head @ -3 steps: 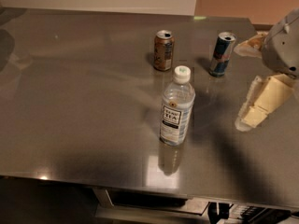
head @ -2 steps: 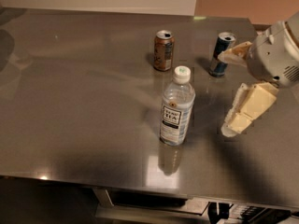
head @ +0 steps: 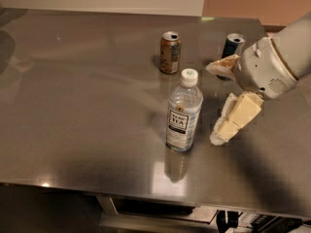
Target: Move blue plastic bottle near redbull can
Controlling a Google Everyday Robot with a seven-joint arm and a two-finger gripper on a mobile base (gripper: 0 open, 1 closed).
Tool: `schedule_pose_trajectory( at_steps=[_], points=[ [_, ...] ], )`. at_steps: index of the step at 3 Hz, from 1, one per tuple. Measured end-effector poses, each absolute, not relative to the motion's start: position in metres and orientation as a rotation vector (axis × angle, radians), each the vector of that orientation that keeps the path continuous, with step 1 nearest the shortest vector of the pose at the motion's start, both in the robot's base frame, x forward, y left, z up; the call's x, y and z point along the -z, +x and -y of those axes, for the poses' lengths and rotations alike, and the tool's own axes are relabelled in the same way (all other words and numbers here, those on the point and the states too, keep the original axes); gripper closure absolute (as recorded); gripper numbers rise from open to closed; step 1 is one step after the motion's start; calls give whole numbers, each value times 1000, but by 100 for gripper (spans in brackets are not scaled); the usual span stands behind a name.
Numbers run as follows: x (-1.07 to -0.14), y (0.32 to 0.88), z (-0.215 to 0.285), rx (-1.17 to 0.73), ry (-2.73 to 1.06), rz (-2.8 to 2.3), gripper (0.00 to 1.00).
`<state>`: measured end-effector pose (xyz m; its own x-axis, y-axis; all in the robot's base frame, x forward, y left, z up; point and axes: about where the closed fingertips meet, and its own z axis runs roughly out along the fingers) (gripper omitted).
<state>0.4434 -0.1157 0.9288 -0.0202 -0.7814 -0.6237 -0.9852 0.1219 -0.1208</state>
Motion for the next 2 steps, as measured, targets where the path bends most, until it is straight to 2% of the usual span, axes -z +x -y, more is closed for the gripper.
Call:
schedule_pose_trajectory(
  at_steps=[2],
  points=[
    [-936, 452, 86, -573, -1649, -1797, 0]
  ],
)
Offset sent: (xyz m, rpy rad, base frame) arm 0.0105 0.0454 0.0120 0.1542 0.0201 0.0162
